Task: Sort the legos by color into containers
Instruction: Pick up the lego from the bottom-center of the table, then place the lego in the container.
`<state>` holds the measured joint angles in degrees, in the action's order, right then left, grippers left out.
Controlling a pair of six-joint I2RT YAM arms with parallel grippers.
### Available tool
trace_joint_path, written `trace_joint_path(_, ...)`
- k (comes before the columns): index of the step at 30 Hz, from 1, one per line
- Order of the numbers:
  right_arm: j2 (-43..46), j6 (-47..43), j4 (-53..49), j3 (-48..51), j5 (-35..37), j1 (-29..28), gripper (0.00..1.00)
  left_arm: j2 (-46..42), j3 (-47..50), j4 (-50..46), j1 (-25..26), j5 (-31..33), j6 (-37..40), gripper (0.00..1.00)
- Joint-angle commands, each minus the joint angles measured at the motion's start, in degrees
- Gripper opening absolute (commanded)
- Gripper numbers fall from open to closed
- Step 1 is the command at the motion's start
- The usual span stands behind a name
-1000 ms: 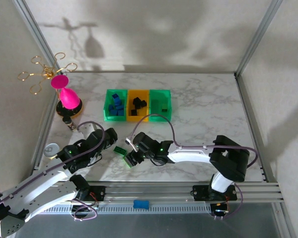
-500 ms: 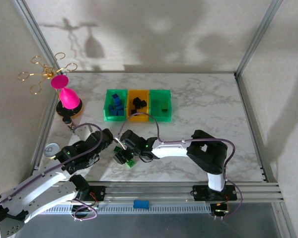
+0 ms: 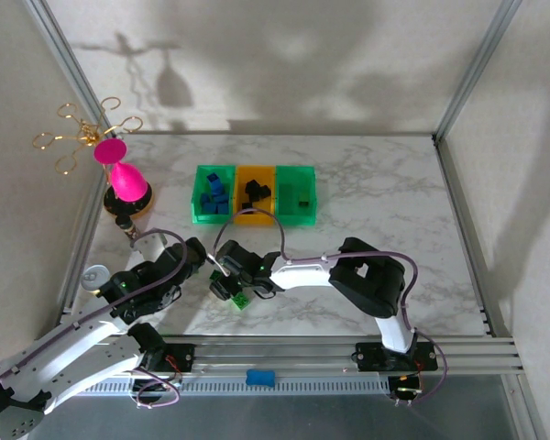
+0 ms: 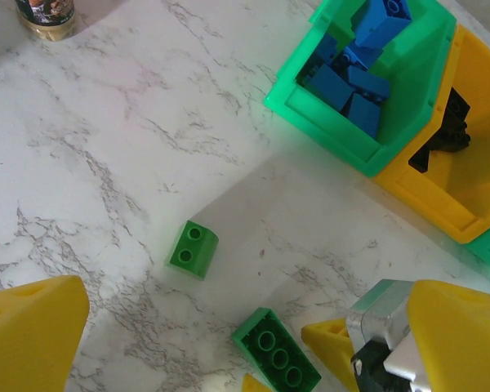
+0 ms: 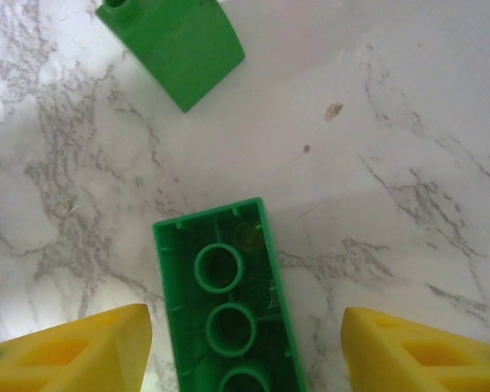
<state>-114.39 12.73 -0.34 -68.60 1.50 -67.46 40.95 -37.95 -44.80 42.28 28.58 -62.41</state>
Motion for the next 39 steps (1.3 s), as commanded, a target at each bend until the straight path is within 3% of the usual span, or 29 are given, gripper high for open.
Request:
trace_joint_path(1,-1.4,-0.3,-1.5,-1.7,0.9,0.5,0.58,-0.3,-0.7,-1.1,-0.4,1.2,-0.8,1.00)
trace_joint_path(12,1.1,1.1,-0.3,-0.3,0.1,2.2,0.32,1.1,-1.4,0.4,-0.4,0.5,0.2,1.00)
trace_joint_path(27,13.9,4.4,-1.3,5.5,-0.1,6.6,0.24,1.8,-3.5,4.8,-0.4,-2.5,3.9,1.00)
trace_joint_path(34,20.2,8.1,-5.4,7.0,-0.4,13.6,0.23,6.4,-5.3,10.3,-0.5,-5.5,7.4,1.00)
trace_joint_path(39,21.3,7.7,-8.2,5.1,3.7,20.1,0.23,10.6,-6.7,15.0,-0.5,-7.3,10.0,0.99)
